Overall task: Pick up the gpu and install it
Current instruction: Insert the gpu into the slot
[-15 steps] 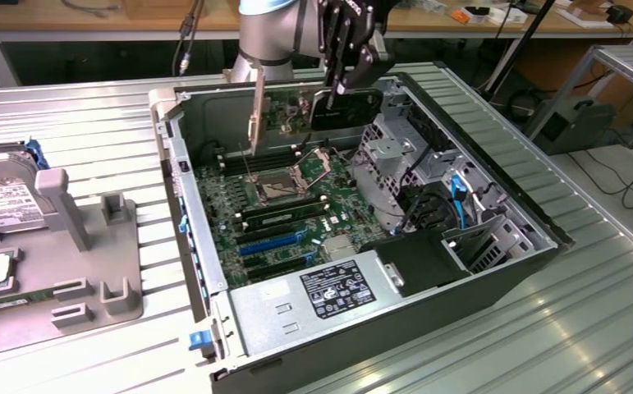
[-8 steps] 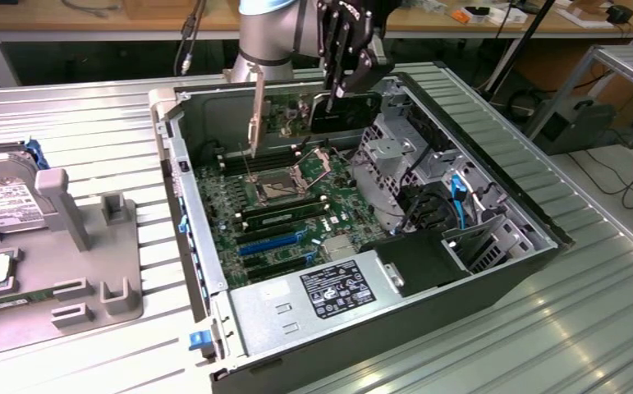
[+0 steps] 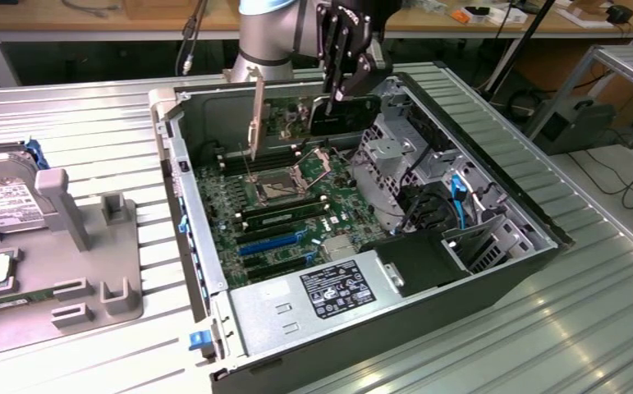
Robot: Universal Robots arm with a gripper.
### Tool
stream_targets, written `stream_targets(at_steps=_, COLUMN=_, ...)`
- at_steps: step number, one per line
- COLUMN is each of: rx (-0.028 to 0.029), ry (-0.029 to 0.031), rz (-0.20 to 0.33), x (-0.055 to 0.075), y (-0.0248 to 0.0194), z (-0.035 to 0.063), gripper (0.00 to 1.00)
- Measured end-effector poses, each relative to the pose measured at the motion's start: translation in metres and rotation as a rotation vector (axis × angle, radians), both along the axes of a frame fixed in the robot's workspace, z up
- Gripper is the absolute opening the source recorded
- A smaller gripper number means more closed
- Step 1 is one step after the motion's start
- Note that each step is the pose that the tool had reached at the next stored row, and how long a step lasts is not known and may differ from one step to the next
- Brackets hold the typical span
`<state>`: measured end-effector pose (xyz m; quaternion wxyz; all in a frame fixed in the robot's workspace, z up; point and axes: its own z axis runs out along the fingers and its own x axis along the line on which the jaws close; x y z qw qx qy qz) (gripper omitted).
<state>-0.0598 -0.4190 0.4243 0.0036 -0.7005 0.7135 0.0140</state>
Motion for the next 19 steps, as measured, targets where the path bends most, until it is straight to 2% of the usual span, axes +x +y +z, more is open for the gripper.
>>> stream_targets(at_steps=19, rx=0.0000, ry=-0.0015, rz=0.000, x=0.0000, y=0.0000, z=-0.0097, gripper=0.27)
